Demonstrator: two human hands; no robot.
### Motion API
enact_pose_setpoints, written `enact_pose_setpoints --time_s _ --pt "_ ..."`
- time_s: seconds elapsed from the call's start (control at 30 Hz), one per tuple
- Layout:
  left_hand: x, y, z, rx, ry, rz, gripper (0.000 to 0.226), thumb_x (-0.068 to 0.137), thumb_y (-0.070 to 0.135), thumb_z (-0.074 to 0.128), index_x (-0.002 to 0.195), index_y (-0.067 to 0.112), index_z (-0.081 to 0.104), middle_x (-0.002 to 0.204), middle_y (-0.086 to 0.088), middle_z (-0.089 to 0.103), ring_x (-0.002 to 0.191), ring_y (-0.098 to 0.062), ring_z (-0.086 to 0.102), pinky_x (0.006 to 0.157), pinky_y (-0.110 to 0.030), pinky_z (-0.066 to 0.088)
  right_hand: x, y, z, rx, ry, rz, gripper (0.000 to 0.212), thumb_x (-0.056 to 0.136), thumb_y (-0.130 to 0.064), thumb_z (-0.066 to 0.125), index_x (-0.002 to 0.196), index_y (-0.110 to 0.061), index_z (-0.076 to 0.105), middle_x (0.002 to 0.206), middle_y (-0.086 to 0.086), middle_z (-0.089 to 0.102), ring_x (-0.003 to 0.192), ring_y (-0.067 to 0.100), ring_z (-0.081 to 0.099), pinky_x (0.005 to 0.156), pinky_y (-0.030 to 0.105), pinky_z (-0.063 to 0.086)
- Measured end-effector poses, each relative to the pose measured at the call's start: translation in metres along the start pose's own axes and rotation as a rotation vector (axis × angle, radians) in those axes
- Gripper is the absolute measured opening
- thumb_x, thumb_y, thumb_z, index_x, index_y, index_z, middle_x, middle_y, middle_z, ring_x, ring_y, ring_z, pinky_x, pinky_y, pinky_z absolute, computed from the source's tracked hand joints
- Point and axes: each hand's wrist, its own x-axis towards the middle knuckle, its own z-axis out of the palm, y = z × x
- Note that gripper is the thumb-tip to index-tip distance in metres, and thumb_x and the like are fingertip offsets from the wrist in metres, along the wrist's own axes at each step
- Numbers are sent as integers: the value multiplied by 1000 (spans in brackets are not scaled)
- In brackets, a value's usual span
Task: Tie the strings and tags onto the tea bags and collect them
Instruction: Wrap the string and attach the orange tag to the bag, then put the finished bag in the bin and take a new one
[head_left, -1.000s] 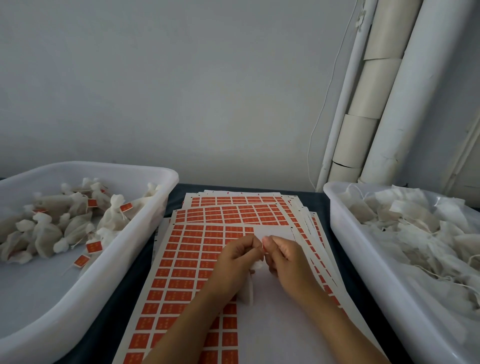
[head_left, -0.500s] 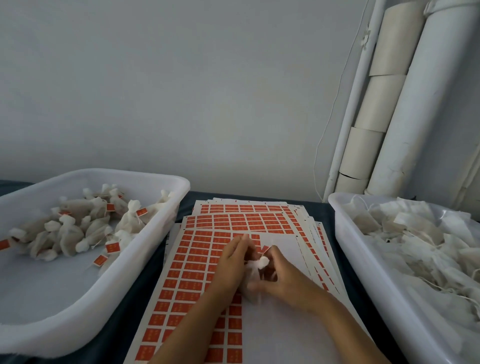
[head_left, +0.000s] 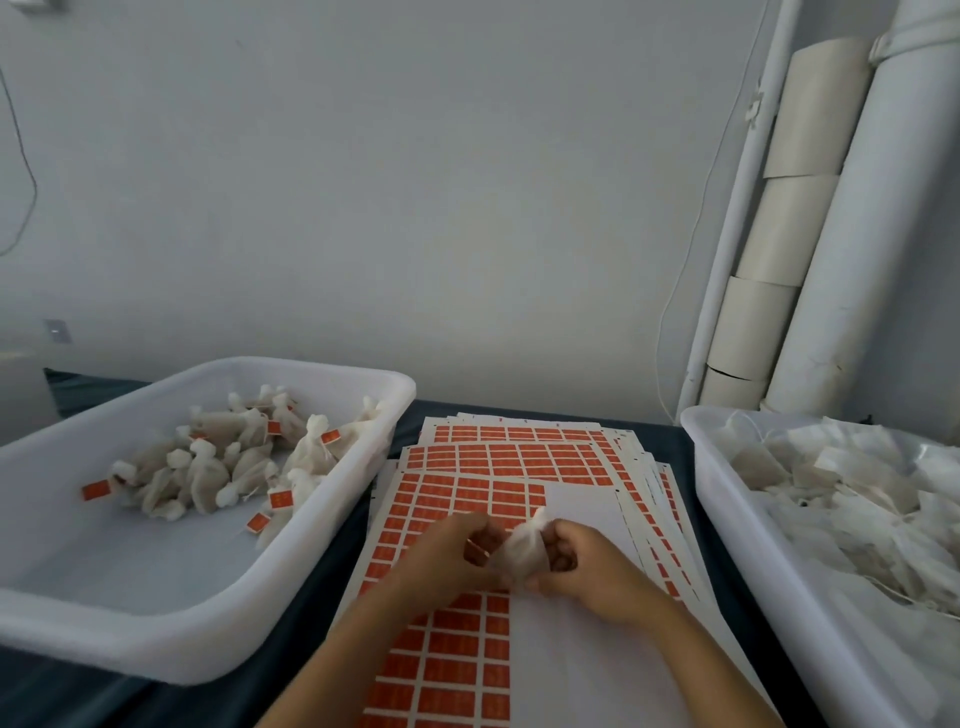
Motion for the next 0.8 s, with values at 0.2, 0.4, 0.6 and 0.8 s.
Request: enact_pose_setpoints --time_s 0.2,0.4,0.6,0.8 --pt "-6 12 -1 -502 392 -161 22 79 28 72 98 26 61 94 9 67 83 -5 64 65 -16 52 19 -37 -8 349 97 72 28 79 -18 72 102 -19 55 96 -1 68 76 12 70 64 20 55" --pt "7 31 -50 -901 726 -193 25 81 25 72 101 19 59 88 -4 70 69 -16 70 58 -24 54 71 -103 3 517 226 -25 13 87 -14 63 99 -11 62 92 4 68 73 11 68 56 14 51" --pt "34 25 -89 -853 996 -170 25 85 8 66 104 19 54 100 0 63 76 -3 58 54 -10 45 118 -144 32 690 297 -60 12 91 -7 57 100 -6 62 104 13 67 89 21 67 69 19 55" --pt "56 11 -105 -746 992 -337 38 93 8 53 129 11 45 116 -9 58 72 -4 53 51 -11 40 138 -145 44 450 160 -203 30 92 -4 49 120 -8 60 120 12 62 108 23 59 88 31 53"
